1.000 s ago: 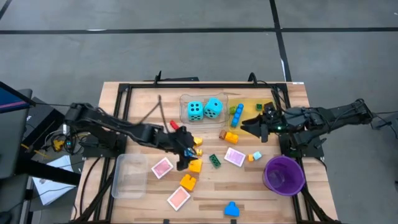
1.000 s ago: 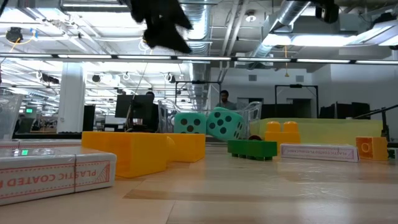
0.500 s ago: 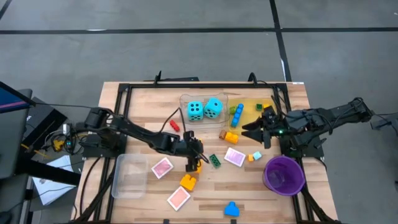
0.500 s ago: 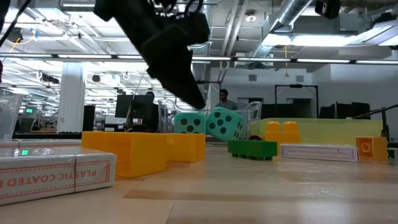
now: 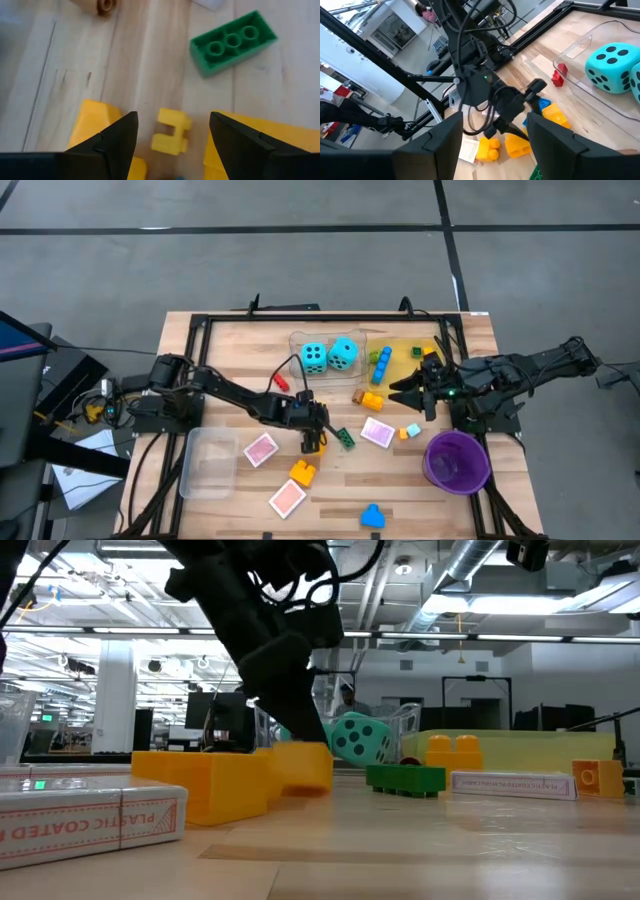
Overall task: Pick & Place Toys
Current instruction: Put the yellow game piece into the yellow bin
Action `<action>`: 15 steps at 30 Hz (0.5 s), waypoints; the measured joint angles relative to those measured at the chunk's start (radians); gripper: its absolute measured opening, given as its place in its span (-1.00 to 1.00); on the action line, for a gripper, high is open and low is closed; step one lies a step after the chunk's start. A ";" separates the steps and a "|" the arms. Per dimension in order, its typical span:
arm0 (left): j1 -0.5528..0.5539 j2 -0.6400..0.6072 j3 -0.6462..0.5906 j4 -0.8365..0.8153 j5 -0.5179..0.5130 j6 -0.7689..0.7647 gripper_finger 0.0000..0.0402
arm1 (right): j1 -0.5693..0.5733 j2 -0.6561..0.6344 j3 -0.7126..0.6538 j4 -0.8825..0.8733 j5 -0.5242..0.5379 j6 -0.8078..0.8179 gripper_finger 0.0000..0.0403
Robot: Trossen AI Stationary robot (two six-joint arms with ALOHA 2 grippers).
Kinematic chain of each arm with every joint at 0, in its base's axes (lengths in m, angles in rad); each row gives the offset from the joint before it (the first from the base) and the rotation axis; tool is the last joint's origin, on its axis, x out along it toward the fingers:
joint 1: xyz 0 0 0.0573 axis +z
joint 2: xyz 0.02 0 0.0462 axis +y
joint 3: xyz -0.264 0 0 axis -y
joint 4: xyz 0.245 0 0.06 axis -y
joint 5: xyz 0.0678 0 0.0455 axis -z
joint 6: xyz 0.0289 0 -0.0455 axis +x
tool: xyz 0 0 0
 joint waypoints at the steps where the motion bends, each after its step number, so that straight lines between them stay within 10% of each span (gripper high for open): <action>1: 0.005 0.000 0.000 0.000 0.000 0.001 0.20 | 0.000 0.000 0.000 0.000 -0.001 0.000 0.05; 15: -0.015 -0.001 0.000 0.002 0.071 -0.060 0.06 | 0.001 0.000 0.000 0.001 -0.001 0.001 0.05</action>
